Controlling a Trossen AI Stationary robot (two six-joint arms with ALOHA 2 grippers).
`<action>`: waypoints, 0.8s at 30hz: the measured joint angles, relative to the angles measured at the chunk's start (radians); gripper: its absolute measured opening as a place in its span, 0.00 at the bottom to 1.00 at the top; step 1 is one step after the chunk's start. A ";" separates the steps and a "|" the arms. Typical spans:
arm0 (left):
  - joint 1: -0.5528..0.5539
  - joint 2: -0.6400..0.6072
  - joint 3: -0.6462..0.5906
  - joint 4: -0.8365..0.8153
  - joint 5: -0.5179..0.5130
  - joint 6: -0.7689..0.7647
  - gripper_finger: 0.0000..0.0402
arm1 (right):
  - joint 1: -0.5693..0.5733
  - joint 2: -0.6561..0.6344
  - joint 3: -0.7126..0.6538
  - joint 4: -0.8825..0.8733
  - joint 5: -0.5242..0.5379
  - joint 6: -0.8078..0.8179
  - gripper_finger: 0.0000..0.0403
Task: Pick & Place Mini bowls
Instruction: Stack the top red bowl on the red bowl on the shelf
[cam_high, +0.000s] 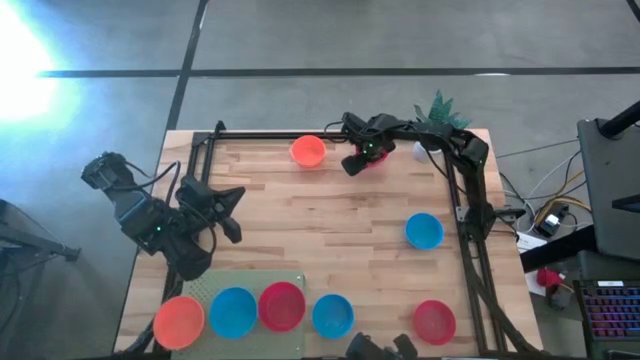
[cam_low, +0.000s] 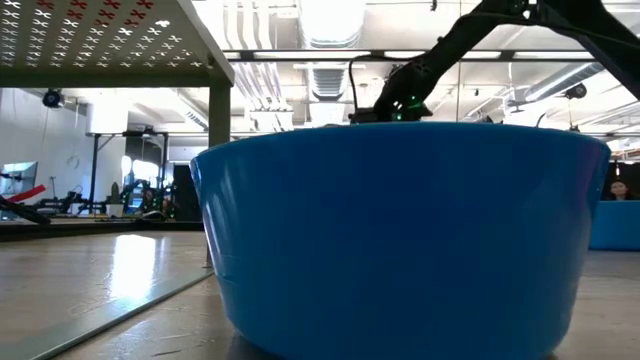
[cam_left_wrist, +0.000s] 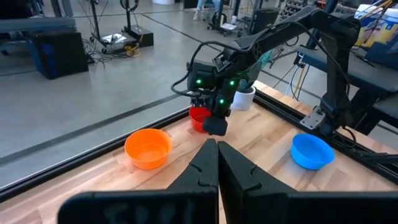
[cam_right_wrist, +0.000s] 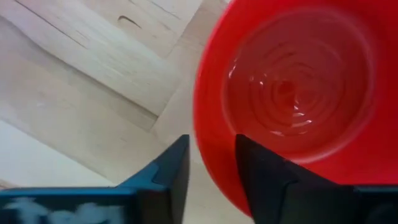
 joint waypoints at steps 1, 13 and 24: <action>0.000 0.000 0.000 0.000 -0.001 0.000 0.00 | 0.000 0.000 0.000 0.000 0.000 0.000 0.27; 0.001 0.000 0.000 0.000 -0.001 0.006 0.00 | 0.053 -0.047 0.000 -0.002 0.009 -0.049 0.02; 0.001 0.000 0.000 0.000 -0.001 0.008 0.00 | 0.277 -0.166 -0.001 -0.010 0.004 -0.218 0.02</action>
